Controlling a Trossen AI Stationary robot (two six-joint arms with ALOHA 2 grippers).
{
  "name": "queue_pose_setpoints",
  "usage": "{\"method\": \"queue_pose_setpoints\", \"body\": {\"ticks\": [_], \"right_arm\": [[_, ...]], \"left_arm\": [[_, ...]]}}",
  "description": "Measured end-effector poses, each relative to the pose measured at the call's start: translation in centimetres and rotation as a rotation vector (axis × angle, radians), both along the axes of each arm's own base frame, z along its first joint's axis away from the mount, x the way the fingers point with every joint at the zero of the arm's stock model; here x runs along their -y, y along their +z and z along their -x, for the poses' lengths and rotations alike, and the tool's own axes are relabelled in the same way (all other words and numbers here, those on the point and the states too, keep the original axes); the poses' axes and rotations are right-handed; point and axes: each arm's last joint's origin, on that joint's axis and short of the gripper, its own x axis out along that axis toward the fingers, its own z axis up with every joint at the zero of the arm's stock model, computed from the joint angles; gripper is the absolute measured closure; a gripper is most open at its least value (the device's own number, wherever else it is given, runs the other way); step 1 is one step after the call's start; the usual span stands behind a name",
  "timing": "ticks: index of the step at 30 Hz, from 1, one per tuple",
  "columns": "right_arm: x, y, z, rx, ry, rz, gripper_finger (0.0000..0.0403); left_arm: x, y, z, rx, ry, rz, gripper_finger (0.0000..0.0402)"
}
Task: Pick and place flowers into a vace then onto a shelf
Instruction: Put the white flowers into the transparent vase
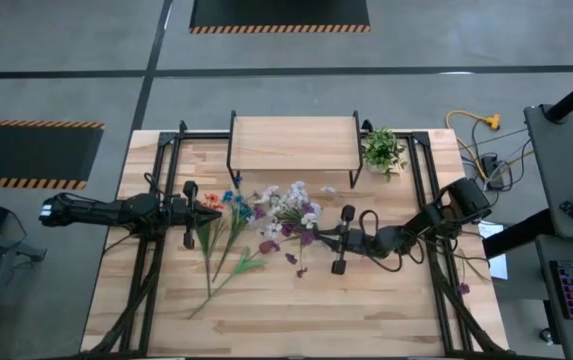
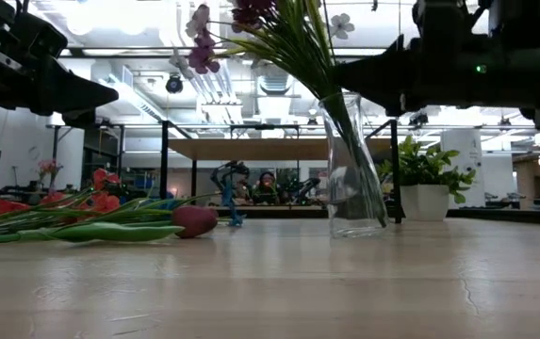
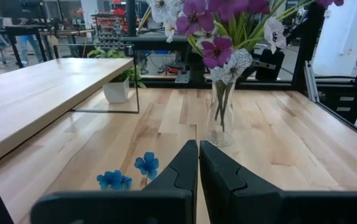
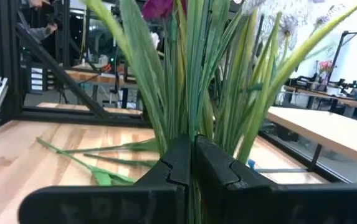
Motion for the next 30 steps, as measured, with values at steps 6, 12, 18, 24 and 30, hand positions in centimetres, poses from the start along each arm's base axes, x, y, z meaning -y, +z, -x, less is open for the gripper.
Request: {"method": "queue_pose_setpoints", "body": {"ticks": [6, 12, 18, 24, 30], "right_arm": [[0.16, -0.35, 0.47, -0.011, 0.005, -0.023, 0.0394], [0.15, -0.43, 0.56, -0.015, 0.023, -0.022, 0.0394], [0.26, -0.68, 0.91, -0.027, 0.029, -0.026, 0.0394], [0.29, -0.57, 1.00, -0.024, 0.029, -0.029, 0.0392], [0.39, -0.55, 1.00, -0.023, -0.007, -0.040, 0.0363]], "left_arm": [[0.00, 0.00, 0.00, 0.001, 0.000, 0.000, 0.0402], [0.00, 0.01, 0.00, 0.001, 0.000, 0.000, 0.0402], [0.00, 0.00, 0.00, 0.000, 0.000, 0.000, 0.0402], [0.00, 0.00, 0.00, 0.000, 0.000, 0.000, 0.0402], [0.00, 0.00, 0.00, 0.000, 0.000, 0.000, 0.0402]]}}
